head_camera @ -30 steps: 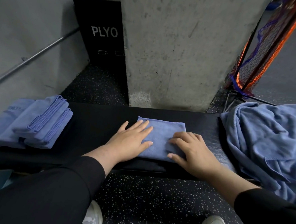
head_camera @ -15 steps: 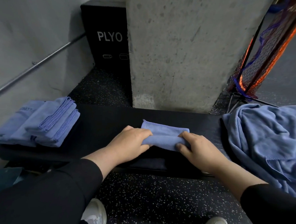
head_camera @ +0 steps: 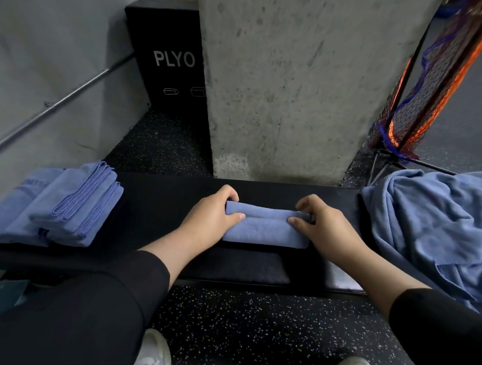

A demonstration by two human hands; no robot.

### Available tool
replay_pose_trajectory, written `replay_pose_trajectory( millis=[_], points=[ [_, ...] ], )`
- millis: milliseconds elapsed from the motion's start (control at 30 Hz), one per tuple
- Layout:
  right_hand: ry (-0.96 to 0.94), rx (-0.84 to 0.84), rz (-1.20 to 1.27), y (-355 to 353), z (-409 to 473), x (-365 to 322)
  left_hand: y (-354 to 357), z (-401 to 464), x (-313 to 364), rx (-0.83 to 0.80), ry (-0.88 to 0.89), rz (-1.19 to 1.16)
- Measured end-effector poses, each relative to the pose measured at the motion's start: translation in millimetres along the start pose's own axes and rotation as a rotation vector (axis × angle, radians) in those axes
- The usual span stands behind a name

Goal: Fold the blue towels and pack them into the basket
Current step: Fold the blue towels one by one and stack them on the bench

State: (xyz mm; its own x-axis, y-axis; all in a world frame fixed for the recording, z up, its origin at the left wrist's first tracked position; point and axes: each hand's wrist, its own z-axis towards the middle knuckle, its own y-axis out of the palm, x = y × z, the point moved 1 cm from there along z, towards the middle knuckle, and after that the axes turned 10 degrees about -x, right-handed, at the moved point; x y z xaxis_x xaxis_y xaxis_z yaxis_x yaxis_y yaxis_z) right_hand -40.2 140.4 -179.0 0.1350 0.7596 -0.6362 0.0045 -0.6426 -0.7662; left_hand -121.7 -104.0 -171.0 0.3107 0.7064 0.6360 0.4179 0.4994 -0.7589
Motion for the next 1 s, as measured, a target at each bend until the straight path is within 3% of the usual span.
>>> replay_pose_trajectory(
  millis=[100, 167, 267, 400, 500, 567, 633, 733, 900, 1000],
  points=[
    [-0.085, 0.063, -0.125, 6, 10, 1, 4, 3, -4, 0.095, 0.2, 0.36],
    [-0.148, 0.13, -0.226, 8, 16, 5, 8, 3, -8, 0.084, 0.33, 0.477],
    [-0.274, 0.167, -0.35, 9, 20, 16, 8, -2, -15, -0.089, 0.256, 0.473],
    [-0.313, -0.038, -0.362, 11, 6, 37, 8, -3, -21, -0.242, 0.165, 0.521],
    [-0.255, -0.16, -0.362, 12, 3, 47, 12, 1, -25, -0.26, 0.131, 0.518],
    [-0.209, -0.136, -0.252, 12, 6, 45, 14, 2, -22, -0.222, 0.132, 0.489],
    [-0.151, -0.086, -0.047, 7, 9, 35, 10, 5, -18, -0.142, 0.128, 0.344],
    [-0.065, -0.043, 0.302, -3, 13, 14, -4, 3, -10, -0.101, 0.024, -0.132],
    [0.09, -0.094, 0.915, -5, 16, -24, -12, -12, -1, -0.228, -0.067, -0.888],
    [0.183, -0.104, 1.009, 2, 18, -43, -15, -21, -5, -0.23, -0.1, -0.934]
  ],
)
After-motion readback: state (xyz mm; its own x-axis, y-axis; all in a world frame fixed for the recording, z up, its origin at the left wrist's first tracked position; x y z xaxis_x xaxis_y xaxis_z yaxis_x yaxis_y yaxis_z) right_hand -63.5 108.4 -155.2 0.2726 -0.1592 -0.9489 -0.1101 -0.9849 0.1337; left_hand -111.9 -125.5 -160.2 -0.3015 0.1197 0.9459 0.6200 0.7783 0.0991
